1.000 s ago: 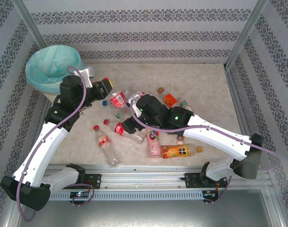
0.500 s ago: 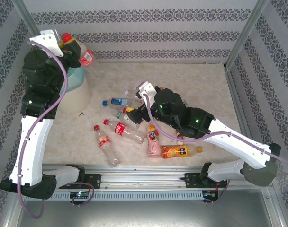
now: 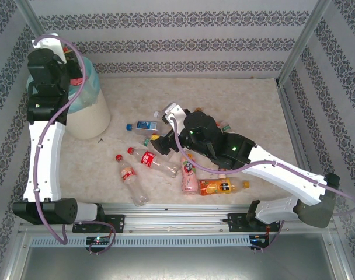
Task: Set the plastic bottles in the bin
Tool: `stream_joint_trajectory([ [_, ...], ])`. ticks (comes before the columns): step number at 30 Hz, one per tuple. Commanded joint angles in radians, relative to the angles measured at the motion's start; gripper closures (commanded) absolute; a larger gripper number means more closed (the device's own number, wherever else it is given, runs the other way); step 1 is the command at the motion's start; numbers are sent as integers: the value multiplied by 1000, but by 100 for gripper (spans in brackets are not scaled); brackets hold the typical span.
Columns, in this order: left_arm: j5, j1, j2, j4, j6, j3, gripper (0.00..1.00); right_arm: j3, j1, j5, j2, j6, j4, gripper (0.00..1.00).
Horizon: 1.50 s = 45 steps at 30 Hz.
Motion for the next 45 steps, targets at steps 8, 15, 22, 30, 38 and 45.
stream_joint_trajectory([
  [8, 288, 37, -16, 4, -169, 136, 100, -2, -6, -22, 29, 27, 34, 4],
  [15, 112, 38, 33, 41, -33, 248, 100, 12, -6, -26, 40, -3, 12, 4],
  [22, -19, 94, 191, 13, 71, 375, 100, 14, -7, -23, 37, -5, 1, 4],
  [30, 90, 193, 271, 137, -48, 151, 100, 4, -6, -8, 23, -4, -4, 4],
  [38, 187, 207, 259, 422, -70, -207, 100, -56, -4, 12, -12, 71, 21, 5],
  [45, 293, 207, 297, 436, -39, -270, 72, -70, -2, 14, -3, 111, 36, 6],
])
